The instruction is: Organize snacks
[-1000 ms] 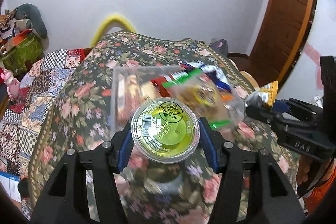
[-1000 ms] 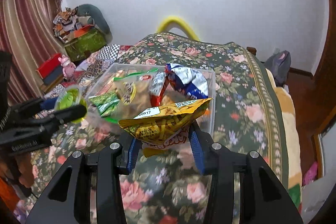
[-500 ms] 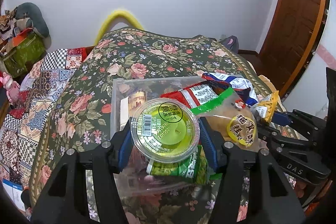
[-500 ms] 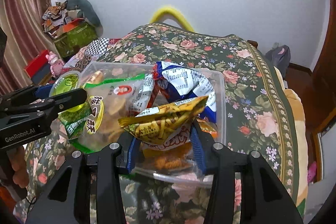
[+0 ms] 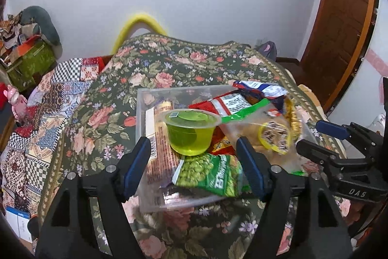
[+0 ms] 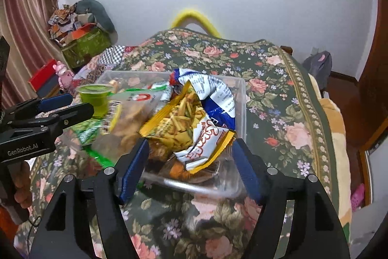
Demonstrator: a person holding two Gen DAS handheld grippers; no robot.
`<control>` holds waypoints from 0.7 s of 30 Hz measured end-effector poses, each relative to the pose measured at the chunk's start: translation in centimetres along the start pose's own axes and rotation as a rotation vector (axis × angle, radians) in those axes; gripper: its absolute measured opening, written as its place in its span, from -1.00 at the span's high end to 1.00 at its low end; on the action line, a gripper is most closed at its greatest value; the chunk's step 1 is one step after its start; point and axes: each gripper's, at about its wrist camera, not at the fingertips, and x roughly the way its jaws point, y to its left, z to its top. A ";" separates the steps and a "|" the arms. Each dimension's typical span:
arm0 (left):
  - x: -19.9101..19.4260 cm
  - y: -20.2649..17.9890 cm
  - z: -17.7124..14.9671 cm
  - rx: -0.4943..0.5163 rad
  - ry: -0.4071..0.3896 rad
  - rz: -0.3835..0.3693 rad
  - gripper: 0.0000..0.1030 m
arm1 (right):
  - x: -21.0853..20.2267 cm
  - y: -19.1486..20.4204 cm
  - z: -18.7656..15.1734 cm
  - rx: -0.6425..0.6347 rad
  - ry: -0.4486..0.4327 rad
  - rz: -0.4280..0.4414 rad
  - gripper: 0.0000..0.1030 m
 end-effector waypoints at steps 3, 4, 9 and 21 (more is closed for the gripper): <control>-2.4 -0.4 0.0 0.003 -0.046 -0.006 -0.41 | -2.0 0.2 0.2 0.001 -0.038 0.011 -0.31; -3.2 -0.5 0.0 0.004 -0.062 -0.008 -0.41 | -2.8 0.2 0.4 0.002 -0.053 0.015 -0.31; -8.7 -1.2 0.3 0.002 -0.174 -0.026 -0.41 | -7.5 1.0 1.3 0.008 -0.157 0.036 -0.31; -20.5 -3.4 -1.4 0.039 -0.410 -0.032 -0.47 | -17.6 3.9 0.7 -0.014 -0.382 0.072 -0.33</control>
